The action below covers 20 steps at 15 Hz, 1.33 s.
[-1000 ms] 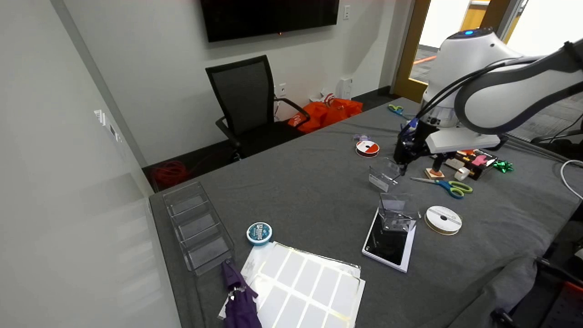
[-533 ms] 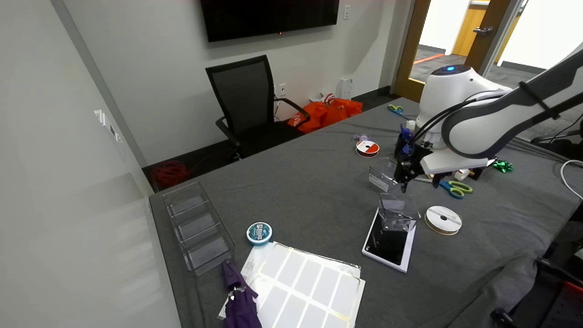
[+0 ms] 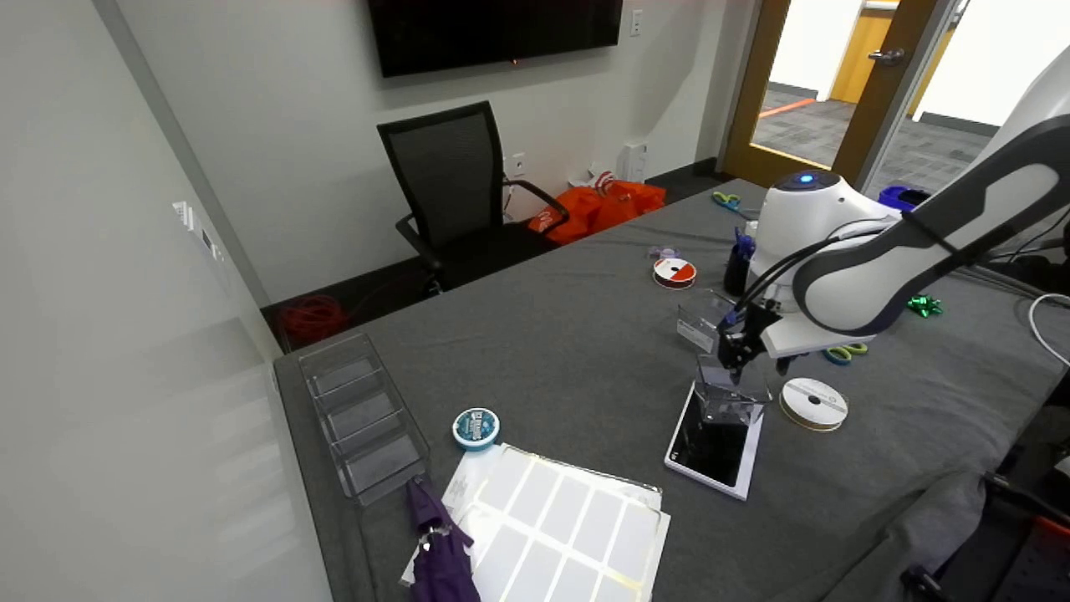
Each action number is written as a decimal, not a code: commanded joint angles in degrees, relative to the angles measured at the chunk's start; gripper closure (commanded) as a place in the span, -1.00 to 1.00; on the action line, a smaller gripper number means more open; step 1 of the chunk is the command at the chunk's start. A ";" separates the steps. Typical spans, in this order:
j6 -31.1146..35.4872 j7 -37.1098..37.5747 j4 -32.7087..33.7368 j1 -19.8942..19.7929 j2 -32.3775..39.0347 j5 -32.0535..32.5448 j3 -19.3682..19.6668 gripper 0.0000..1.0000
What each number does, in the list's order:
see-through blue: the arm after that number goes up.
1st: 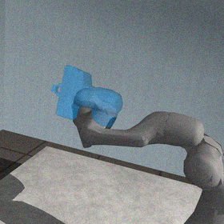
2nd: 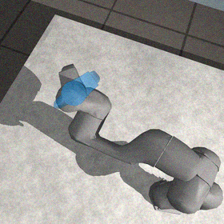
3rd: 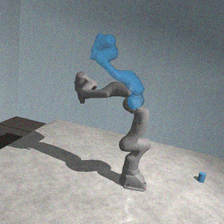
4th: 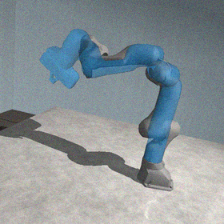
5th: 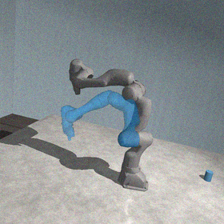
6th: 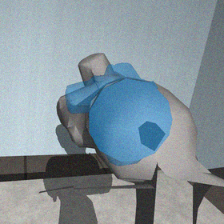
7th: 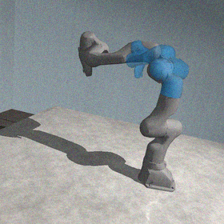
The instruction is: Remove the tray from the black object
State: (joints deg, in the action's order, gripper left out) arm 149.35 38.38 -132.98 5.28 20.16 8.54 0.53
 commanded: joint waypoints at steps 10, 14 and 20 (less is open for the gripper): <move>3.93 -4.39 0.39 1.37 0.74 -4.75 1.34 1.00; 3.06 -8.09 1.86 0.48 -0.69 -12.02 -0.81 0.98; 0.52 -5.81 11.05 1.53 1.25 -23.24 -2.80 0.98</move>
State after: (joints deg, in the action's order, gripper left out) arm 152.57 31.11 -127.01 6.69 20.46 -10.70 -1.56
